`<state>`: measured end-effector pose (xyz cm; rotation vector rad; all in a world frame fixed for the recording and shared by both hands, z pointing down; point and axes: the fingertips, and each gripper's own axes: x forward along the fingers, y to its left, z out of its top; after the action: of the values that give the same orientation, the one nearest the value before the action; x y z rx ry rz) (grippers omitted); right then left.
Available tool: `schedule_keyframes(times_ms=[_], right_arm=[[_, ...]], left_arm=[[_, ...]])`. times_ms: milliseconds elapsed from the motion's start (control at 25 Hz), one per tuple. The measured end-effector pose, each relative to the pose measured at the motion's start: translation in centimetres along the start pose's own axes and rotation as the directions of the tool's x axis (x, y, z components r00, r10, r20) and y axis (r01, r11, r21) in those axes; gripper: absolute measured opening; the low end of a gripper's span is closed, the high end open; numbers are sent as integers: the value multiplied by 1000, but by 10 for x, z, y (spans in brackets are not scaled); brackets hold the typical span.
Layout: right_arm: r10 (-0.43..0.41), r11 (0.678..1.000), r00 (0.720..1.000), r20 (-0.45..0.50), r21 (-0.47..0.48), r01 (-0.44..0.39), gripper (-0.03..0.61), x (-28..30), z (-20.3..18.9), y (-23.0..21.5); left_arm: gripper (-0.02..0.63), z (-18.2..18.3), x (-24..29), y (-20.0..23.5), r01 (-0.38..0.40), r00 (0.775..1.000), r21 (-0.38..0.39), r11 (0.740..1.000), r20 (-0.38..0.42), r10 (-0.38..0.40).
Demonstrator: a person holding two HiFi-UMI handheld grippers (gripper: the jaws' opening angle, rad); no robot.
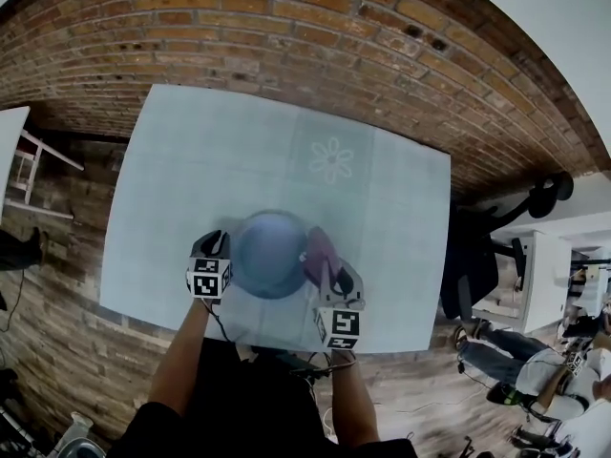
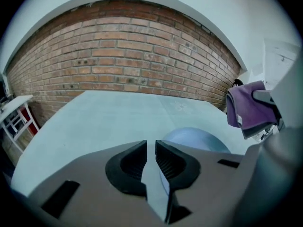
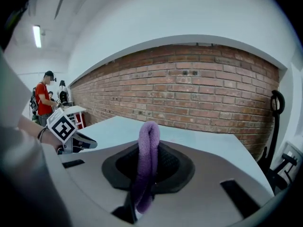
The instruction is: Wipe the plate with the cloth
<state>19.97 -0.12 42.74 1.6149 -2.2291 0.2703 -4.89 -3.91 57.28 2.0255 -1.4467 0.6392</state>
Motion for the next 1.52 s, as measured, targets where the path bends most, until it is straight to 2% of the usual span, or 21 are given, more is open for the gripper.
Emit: schedule_keyframes(times_ms=[160,320,560,720,880,920,1080,1200,1400,1520], right_arm=[[9,998,999,37,68,-12,58,-7,12,8],[22,992,997,75,119,-31,58,-16,23,18],[33,989,993,113,138,-49,58,-33,40,36],[31,988,990,137,148,-52,58,-47,47,46],[35,986,987,155,153,-59,58,-59,52,54],[36,986,987,153,156,-60,60,-62,51,56],[50,985,989,136,157,-71,60,-69,43,63],[54,983,990,132,166,-76,61,-73,38,67],[55,981,989,139,175,-79,61,-76,37,67],[64,982,988,142,165,-87,61,-75,41,68]], left_arm=[[49,31,-37,0,-35,990,32,999,139,30],[49,64,-83,-12,-24,960,52,998,281,8],[44,96,-144,-36,13,919,80,997,393,-43],[43,110,-181,-56,26,880,117,993,469,-78],[43,122,-210,-74,17,826,145,989,555,-95],[43,118,-212,-77,18,824,156,988,557,-102],[44,106,-208,-80,29,847,155,988,521,-106],[44,100,-204,-79,33,851,165,986,513,-114],[44,105,-203,-86,38,851,185,982,509,-129],[44,113,-207,-89,38,837,173,984,533,-126]])
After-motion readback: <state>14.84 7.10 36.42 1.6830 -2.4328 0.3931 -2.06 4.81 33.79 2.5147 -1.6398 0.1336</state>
